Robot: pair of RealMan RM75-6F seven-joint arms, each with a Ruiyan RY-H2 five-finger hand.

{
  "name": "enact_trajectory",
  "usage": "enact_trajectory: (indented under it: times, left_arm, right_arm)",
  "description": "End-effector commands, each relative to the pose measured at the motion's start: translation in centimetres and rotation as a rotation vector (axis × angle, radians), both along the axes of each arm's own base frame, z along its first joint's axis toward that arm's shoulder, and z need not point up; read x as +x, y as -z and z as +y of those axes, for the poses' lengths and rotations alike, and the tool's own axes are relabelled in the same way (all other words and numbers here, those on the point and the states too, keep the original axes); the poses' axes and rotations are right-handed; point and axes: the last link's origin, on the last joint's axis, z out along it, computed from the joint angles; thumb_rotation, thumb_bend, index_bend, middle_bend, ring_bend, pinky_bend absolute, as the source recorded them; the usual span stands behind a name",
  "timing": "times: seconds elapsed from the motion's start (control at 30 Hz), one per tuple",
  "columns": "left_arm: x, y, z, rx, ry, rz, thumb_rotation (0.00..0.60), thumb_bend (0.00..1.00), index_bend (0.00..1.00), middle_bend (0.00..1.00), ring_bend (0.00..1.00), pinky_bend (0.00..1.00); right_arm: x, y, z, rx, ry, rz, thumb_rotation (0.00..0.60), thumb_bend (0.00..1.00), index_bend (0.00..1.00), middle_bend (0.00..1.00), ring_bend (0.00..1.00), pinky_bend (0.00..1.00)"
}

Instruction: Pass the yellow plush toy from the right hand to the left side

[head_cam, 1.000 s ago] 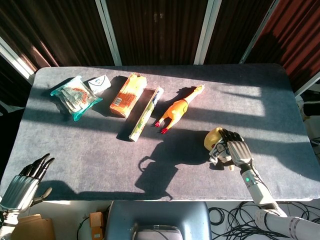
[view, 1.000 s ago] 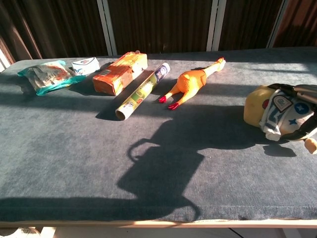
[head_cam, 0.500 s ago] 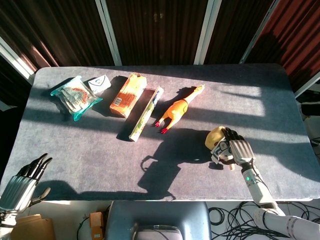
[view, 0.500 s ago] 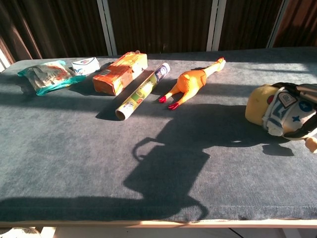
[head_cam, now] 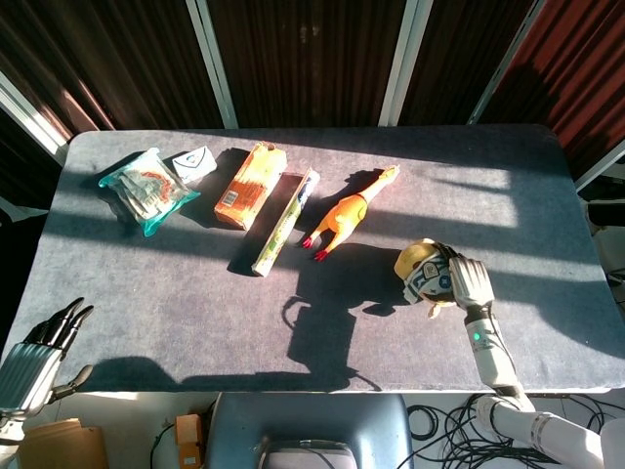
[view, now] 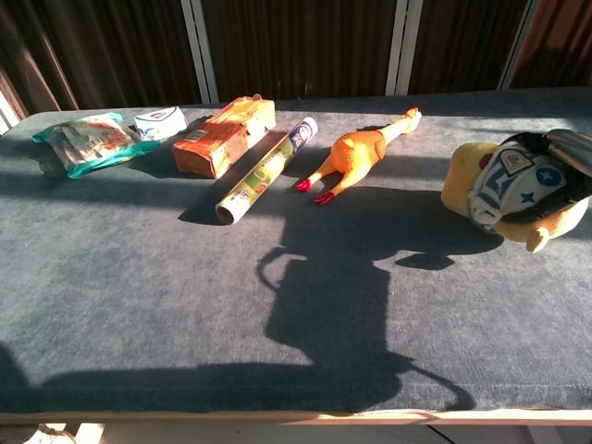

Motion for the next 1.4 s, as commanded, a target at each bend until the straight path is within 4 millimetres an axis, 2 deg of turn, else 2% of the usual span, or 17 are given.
enact_trajectory:
  times: [0.03,0.17,0.3,0.47,0.63,0.8,0.87,0.9,1.0,1.07,1.13,1.17,1.23,1.4]
  left_arm:
    - [0.0,0.0,0.0,0.002,0.001,0.0,0.6,0.29,0.08,0.0,0.12,0.26]
    - [0.1,0.0,0.0,-0.002,0.006,-0.001,0.6,0.29,0.08,0.0,0.12,0.26]
    - [0.1,0.0,-0.1,0.0,0.01,0.0,0.6,0.29,0.08,0.0,0.12,0.26]
    - [0.2,-0.1,-0.3,-0.01,0.014,-0.009,0.6,0.29,0.08,0.0,0.12,0.26]
    - [0.2,-0.2,-0.5,-0.006,0.023,-0.009,0.6,0.29,0.08,0.0,0.12,0.26]
    - [0.3,-0.3,-0.6,-0.009,0.027,-0.009,0.6,0.29,0.08,0.0,0.12,0.26]
    - [0.3,-0.3,-0.6,-0.013,0.027,-0.009,0.6,0.29,0.08,0.0,0.12,0.27]
    - [0.3,-0.3,-0.7,-0.015,0.028,-0.009,0.6,0.29,0.09,0.0,0.12,0.27]
    - [0.3,-0.3,-0.8,-0.021,0.033,-0.011,0.6,0.29,0.09,0.0,0.13,0.26]
    - [0.3,-0.3,-0.8,-0.022,0.035,-0.012,0.6,0.29,0.08,0.0,0.13,0.26]
    - [0.3,-0.3,-0.8,-0.025,0.035,-0.01,0.6,0.29,0.08,0.0,0.13,0.26]
    - [0.3,-0.2,-0.8,-0.027,0.035,-0.01,0.6,0.29,0.08,0.0,0.13,0.26]
    - [0.3,-0.2,-0.8,-0.029,0.034,-0.005,0.6,0.29,0.08,0.0,0.13,0.26]
    - [0.3,0.0,-0.7,-0.034,0.034,0.003,0.6,0.29,0.08,0.0,0.13,0.26]
  right_arm:
    - [3.6,0.9,0.6,0.009,-0.149,-0.169,0.6,0.3,0.88,0.57,0.69,0.84]
    - [6.9,1.8,0.9,0.091,-0.247,-0.272,0.6,0.3,0.88,0.57,0.69,0.83]
    - [9.8,3.8,0.4,0.157,-0.318,-0.251,0.6,0.3,0.87,0.57,0.69,0.83]
    - [12.3,7.0,-0.5,0.22,-0.366,-0.211,0.6,0.3,0.83,0.57,0.66,0.8]
    - [14.8,10.4,-1.3,0.306,-0.379,-0.266,0.6,0.3,0.74,0.57,0.6,0.74]
    - [16.7,12.5,-1.4,0.329,-0.418,-0.283,0.6,0.3,0.7,0.55,0.57,0.72]
    - [17.0,13.4,-1.3,0.35,-0.421,-0.265,0.6,0.3,0.65,0.51,0.5,0.66]
    - [17.0,13.8,-1.2,0.364,-0.419,-0.26,0.6,0.3,0.6,0.47,0.44,0.61]
    - [16.9,14.4,-0.9,0.391,-0.415,-0.254,0.6,0.3,0.43,0.3,0.21,0.4]
    - [16.7,14.6,-0.7,0.409,-0.418,-0.246,0.6,0.29,0.24,0.15,0.05,0.23]
    - [16.4,14.5,-0.5,0.43,-0.433,-0.237,0.6,0.26,0.06,0.03,0.0,0.1]
    - [16.3,14.4,-0.5,0.428,-0.439,-0.237,0.6,0.24,0.02,0.01,0.0,0.07]
    - [16.3,13.9,-0.5,0.419,-0.451,-0.253,0.6,0.19,0.0,0.0,0.0,0.01]
    - [16.6,12.5,-0.4,0.391,-0.486,-0.3,0.6,0.12,0.0,0.0,0.0,0.0]
